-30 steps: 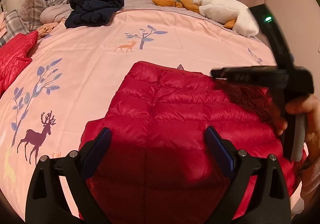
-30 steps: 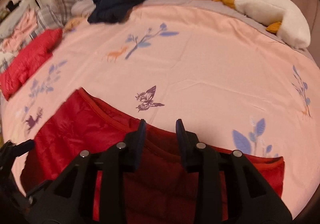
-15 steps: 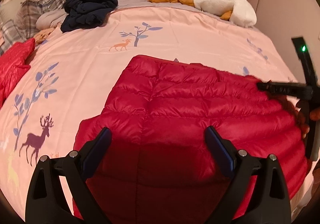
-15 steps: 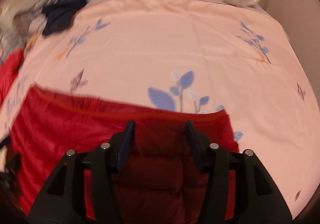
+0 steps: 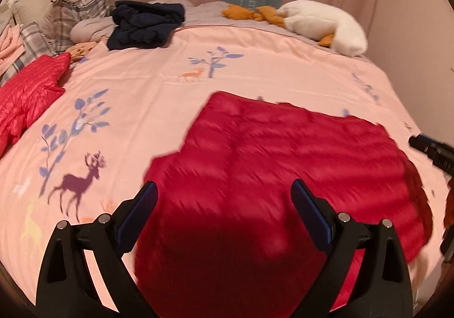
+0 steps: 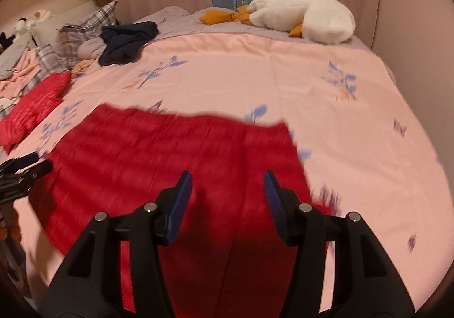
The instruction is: Fold large clothes
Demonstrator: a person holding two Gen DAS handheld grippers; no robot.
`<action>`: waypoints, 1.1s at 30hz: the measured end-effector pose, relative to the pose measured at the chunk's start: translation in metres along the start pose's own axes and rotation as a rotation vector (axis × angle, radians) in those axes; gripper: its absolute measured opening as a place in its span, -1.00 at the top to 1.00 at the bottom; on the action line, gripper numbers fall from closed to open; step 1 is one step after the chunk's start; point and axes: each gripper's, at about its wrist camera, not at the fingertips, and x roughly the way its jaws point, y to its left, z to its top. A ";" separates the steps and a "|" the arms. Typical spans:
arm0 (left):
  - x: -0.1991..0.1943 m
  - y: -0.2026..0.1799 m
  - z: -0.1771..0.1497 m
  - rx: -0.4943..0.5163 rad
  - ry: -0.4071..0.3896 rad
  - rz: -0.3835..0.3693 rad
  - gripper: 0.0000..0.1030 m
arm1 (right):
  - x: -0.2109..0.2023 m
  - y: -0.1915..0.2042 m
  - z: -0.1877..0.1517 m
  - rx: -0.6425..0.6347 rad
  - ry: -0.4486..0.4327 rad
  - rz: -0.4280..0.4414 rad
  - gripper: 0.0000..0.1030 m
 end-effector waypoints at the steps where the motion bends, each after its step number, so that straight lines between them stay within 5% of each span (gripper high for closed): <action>1: -0.001 -0.003 -0.005 0.003 -0.003 -0.006 -0.85 | 0.000 0.000 -0.007 0.001 0.008 -0.003 -0.06; 8: 0.022 -0.011 -0.027 0.040 0.051 0.027 -0.85 | 0.010 -0.011 -0.036 0.044 0.046 -0.104 -0.06; 14: 0.010 0.008 -0.025 -0.023 0.055 0.084 -0.85 | -0.023 -0.009 -0.032 0.085 -0.031 -0.053 -0.08; 21: -0.020 -0.033 -0.025 0.041 -0.003 -0.022 -0.85 | -0.010 0.057 -0.018 0.003 -0.043 0.088 -0.26; 27: 0.002 -0.073 -0.033 0.146 0.019 -0.034 -0.85 | 0.029 0.068 -0.025 0.000 0.023 0.055 -0.29; 33: 0.013 -0.067 -0.039 0.149 0.044 -0.026 -0.87 | 0.010 0.044 -0.026 0.049 0.015 0.012 -0.27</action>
